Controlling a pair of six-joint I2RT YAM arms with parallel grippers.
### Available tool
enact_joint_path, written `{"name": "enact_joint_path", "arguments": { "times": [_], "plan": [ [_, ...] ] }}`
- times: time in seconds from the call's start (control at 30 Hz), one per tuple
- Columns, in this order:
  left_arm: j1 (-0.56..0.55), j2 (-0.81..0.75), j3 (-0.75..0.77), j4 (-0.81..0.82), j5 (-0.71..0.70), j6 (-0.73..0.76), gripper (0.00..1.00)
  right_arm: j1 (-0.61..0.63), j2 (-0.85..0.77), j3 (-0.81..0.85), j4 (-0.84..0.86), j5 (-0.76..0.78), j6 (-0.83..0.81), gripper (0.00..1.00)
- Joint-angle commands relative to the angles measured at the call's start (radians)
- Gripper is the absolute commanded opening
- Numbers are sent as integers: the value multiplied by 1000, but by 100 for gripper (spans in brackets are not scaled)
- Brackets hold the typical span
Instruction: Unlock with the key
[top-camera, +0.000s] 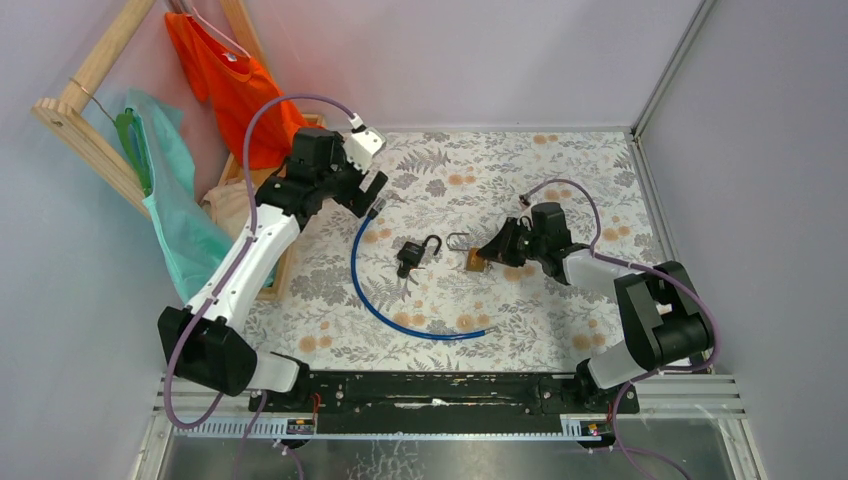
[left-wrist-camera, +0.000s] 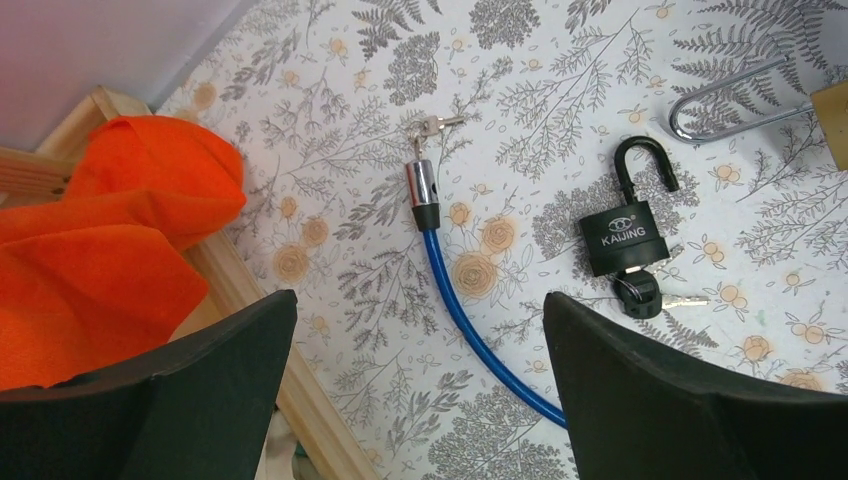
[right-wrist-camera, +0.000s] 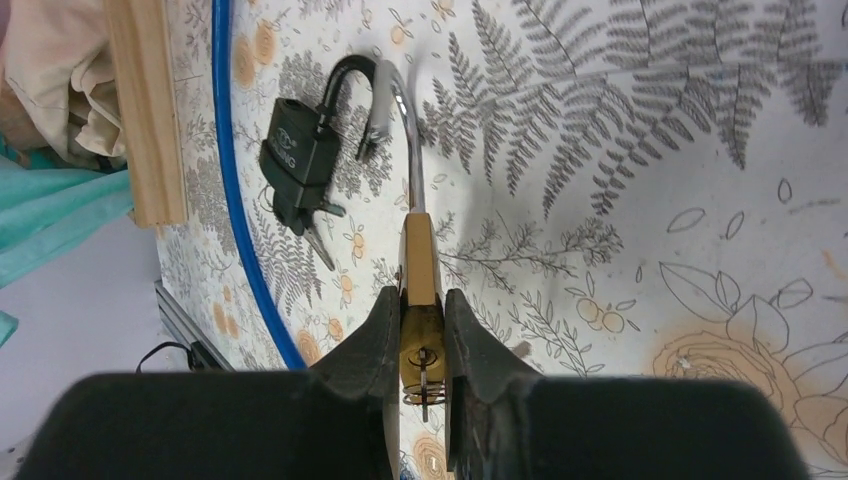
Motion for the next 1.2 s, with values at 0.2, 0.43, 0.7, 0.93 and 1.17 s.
{"name": "enact_joint_path", "arguments": {
  "times": [0.2, 0.43, 0.7, 0.93, 1.17],
  "plan": [
    [63, -5, -104, -4, 77, -75, 100, -10, 25, 14, 103, 34, 50, 28],
    [161, -11, -255, 103, 54, -123, 100, -12, -47, 123, -118, 264, -73, 100],
    [303, -22, -503, 471, 19, -222, 100, -13, -201, 152, -283, 844, -149, 99],
    [328, -36, -875, 1023, 65, -326, 100, -18, -335, -258, 372, 1463, -502, 99],
    [326, -75, -1059, 1392, 84, -395, 100, -129, -335, -462, 586, 1394, -454, 99]
  ]
}}
